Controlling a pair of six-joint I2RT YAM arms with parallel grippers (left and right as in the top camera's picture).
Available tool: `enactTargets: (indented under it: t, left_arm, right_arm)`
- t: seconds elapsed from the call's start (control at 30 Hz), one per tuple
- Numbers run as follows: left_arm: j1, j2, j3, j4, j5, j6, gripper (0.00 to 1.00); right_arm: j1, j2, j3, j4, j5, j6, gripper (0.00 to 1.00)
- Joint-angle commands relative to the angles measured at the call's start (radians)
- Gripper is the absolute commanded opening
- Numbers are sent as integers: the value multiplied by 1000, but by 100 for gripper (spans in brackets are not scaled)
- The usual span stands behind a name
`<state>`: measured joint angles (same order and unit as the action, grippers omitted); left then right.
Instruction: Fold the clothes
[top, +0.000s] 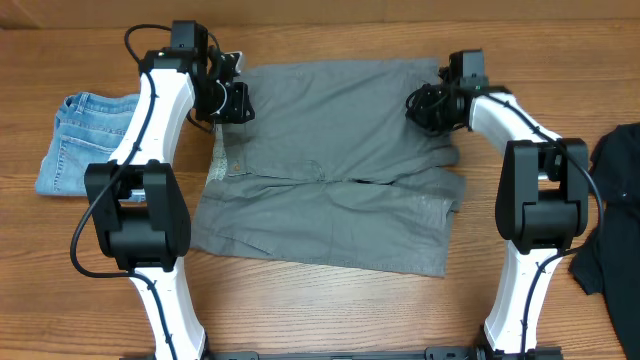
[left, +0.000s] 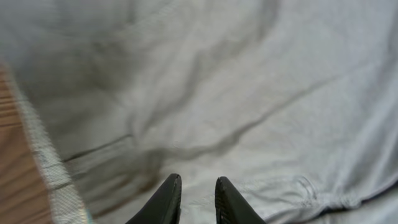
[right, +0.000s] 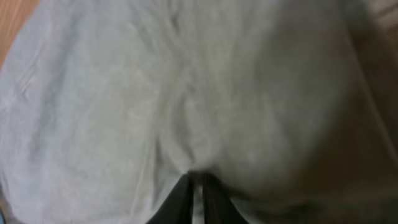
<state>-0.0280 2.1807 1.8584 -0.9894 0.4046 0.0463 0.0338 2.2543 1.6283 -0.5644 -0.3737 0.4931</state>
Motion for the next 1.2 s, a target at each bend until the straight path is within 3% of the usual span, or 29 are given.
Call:
enactTargets:
  t: [0.0, 0.13, 0.5, 0.73, 0.93, 1.03, 1.17]
  left_arm:
    - [-35, 9, 19, -26, 58, 92, 22]
    - [-74, 9, 19, -60, 60, 128, 20]
    - [-88, -19, 30, -269, 36, 134, 21]
    - [-87, -184, 30, -353, -86, 119, 21]
    - [-87, -356, 29, -433, -188, 9, 26]
    - [-88, -394, 28, -493, -186, -50, 27]
    - [-105, -395, -8, -537, -166, -77, 28]
  right_arm:
    - [-32, -52, 125, -108, 13, -149, 13]
    - [-59, -160, 207, -310, 14, -239, 15]
    - [-114, -387, 213, -740, 71, -241, 16]
    - [-114, -485, 213, -861, 78, -261, 18]
    - [-114, -594, 210, -979, 143, -207, 19]
    - [-114, -622, 191, -1007, 192, -173, 31]
    - [-124, -621, 109, -959, 209, -159, 34]
